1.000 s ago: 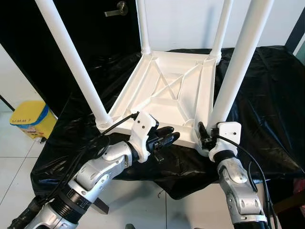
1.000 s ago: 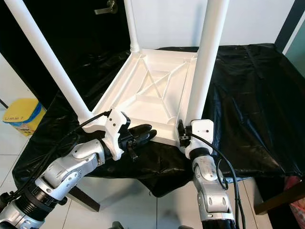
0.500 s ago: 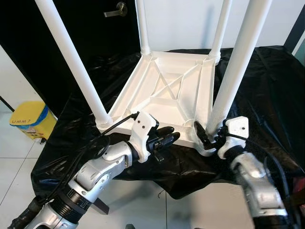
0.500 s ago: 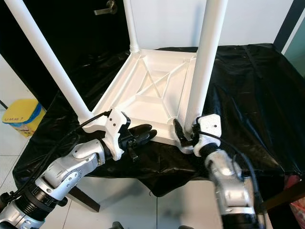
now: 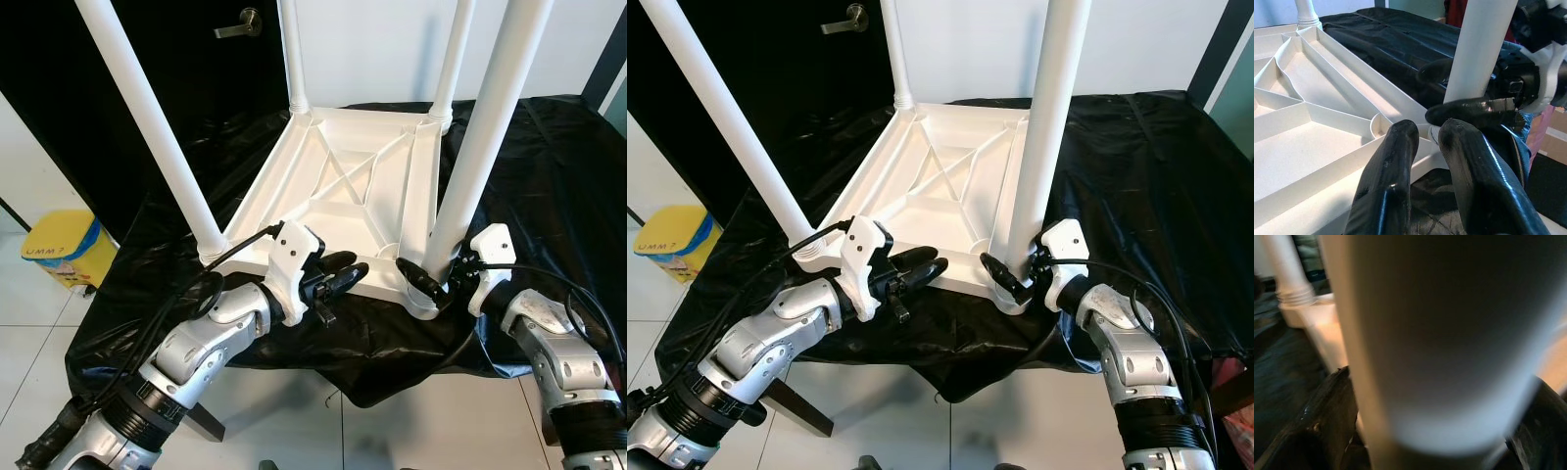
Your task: Building children table
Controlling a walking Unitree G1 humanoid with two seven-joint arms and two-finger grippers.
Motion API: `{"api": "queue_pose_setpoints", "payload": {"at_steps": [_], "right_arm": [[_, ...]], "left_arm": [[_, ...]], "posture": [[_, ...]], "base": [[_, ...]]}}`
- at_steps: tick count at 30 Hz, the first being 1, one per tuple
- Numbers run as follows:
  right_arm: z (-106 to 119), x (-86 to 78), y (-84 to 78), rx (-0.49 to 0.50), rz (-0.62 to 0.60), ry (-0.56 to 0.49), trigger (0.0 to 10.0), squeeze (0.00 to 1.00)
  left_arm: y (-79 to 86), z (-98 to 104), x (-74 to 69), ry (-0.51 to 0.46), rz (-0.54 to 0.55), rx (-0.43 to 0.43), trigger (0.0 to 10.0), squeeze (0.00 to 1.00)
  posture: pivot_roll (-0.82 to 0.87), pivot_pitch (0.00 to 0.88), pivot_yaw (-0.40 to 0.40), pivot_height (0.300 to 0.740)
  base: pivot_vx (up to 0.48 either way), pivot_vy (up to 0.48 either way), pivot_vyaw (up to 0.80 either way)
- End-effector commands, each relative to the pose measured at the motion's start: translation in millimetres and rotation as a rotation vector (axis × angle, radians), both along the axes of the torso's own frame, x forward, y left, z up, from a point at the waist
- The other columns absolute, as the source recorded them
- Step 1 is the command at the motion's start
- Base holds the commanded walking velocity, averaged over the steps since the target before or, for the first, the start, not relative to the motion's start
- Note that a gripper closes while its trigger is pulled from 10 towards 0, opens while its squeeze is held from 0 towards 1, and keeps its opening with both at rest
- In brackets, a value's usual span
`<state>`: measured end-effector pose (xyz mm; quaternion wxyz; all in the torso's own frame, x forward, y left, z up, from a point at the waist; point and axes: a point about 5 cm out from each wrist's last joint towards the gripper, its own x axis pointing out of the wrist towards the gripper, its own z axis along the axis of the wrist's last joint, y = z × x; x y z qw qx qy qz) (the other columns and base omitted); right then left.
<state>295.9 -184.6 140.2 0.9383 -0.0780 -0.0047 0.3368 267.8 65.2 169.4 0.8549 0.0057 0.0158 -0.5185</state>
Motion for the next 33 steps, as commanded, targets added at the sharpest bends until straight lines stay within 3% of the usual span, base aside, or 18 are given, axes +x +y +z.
{"api": "queue_pose_setpoints", "payload": {"at_steps": [1,4,5,7,8,17,18,19,20,33], "right_arm": [[-1.7,1.6,1.8,-0.006,0.034,0.017,10.0,0.00],[-3.6,7.3,0.6,-0.027,0.078,0.040,10.0,0.00],[-5.3,9.2,-0.2,-0.032,0.090,0.053,3.3,0.00],[-6.3,10.4,-0.8,-0.033,0.099,0.061,3.3,0.00],[-7.4,11.1,-1.0,-0.039,0.105,0.064,0.0,0.00],[-11.6,11.7,-3.5,-0.041,0.126,0.071,0.0,0.00],[-12.2,11.9,-4.4,-0.041,0.119,0.072,4.2,0.00],[-12.2,11.9,-4.4,-0.041,0.119,0.072,4.2,0.00],[-12.9,12.4,-5.4,-0.039,0.112,0.072,10.0,0.00],[-12.2,12.7,-9.1,0.018,-0.059,0.013,10.0,0.00]], "left_arm": [[-0.5,2.0,-10.0,-0.007,-0.260,0.013,10.0,0.00],[-0.8,2.0,-10.9,-0.005,-0.265,0.014,10.0,0.00],[-0.8,1.9,-11.3,-0.005,-0.266,0.015,10.0,0.00],[-0.8,1.9,-11.4,-0.004,-0.267,0.016,10.0,0.00],[-0.7,2.0,-11.4,-0.004,-0.267,0.015,10.0,0.00],[0.1,1.8,-11.4,-0.003,-0.262,0.013,10.0,0.00],[0.2,1.9,-11.0,-0.004,-0.262,0.013,10.0,0.00],[0.2,1.9,-11.0,-0.004,-0.262,0.013,10.0,0.00],[0.4,1.8,-10.7,-0.004,-0.262,0.014,10.0,0.00],[-2.0,-1.0,-13.4,0.005,-0.264,0.007,10.0,0.00]], "posture": [[-0.14,0.000,0.065,0.740],[-0.14,0.000,0.066,0.740],[-0.14,0.000,0.066,0.740],[-0.14,0.000,0.065,0.740],[-0.14,0.000,0.065,0.740],[-0.13,0.000,0.064,0.740],[-0.13,0.000,0.060,0.740],[-0.13,0.000,0.060,0.740],[-0.14,0.000,0.059,0.740],[-0.14,0.000,0.044,0.740]], "base": [[0.000,0.000,0.00],[0.000,0.000,0.00],[0.000,0.000,0.00],[0.000,0.000,0.00],[0.000,0.000,0.00],[0.000,0.000,0.00],[0.000,0.000,0.00],[0.000,0.000,0.00],[0.000,0.000,0.00],[0.000,0.000,0.00]]}}
